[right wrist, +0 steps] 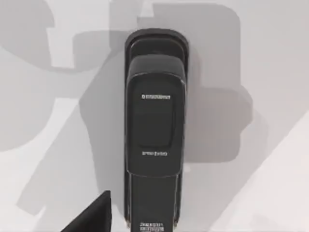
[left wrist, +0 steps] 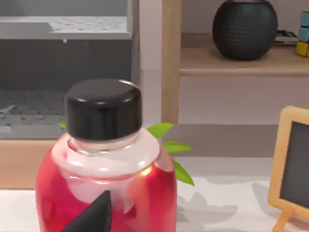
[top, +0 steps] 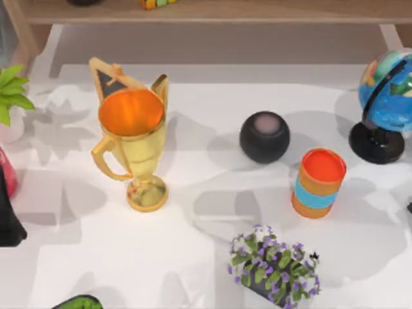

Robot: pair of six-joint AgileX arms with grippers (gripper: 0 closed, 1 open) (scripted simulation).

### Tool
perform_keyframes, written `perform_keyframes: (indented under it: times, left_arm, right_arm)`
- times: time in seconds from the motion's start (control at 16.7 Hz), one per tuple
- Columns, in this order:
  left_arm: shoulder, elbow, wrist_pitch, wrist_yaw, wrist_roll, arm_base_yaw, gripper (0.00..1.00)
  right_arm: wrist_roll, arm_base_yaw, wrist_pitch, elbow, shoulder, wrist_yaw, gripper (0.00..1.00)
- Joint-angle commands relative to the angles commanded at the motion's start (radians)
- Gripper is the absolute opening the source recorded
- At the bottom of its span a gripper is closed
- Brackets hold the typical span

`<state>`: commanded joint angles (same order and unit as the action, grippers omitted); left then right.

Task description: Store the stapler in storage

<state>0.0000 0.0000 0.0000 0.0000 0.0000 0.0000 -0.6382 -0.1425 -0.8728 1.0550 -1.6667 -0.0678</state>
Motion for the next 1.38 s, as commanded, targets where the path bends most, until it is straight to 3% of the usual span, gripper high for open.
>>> perform_keyframes:
  times: [0.24,0.66,1.38]
  left_arm:
    - [0.000,0.000,0.000,0.000,0.000,0.000,1.00]
    - [0.000,0.000,0.000,0.000,0.000,0.000,1.00]
    - [0.000,0.000,0.000,0.000,0.000,0.000,1.00]
  right_arm:
    - [0.126,0.116,-0.138,0.061,-0.003,0.059,1.00]
    - [0.139,0.127,-0.148,0.063,-0.003,0.065,1.00]
    - [0.145,0.133,0.133,-0.097,-0.124,0.066,1.00]
